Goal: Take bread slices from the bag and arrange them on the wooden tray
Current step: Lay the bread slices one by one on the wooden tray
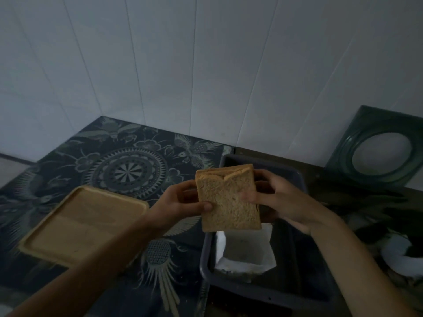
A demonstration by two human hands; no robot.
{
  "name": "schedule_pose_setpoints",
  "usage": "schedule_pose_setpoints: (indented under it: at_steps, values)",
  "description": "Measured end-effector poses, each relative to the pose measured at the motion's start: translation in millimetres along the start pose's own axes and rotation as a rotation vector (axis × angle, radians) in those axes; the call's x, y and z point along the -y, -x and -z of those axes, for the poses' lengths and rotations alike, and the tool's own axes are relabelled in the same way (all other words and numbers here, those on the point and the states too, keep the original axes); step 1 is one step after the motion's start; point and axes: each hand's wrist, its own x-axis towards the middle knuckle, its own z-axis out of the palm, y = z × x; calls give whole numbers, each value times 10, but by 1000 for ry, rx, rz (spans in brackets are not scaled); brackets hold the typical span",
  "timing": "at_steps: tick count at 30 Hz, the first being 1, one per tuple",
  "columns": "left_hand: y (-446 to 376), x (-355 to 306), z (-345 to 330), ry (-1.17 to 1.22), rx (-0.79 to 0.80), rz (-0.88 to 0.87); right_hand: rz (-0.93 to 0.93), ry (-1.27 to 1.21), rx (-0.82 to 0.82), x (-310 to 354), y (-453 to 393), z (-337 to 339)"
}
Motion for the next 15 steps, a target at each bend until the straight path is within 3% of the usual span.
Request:
schedule_pose_setpoints:
  at_steps: [15]
  values:
    - [1228,-327,1283,-17,-92,177,-127,-215,-7,-110,-476,-1720]
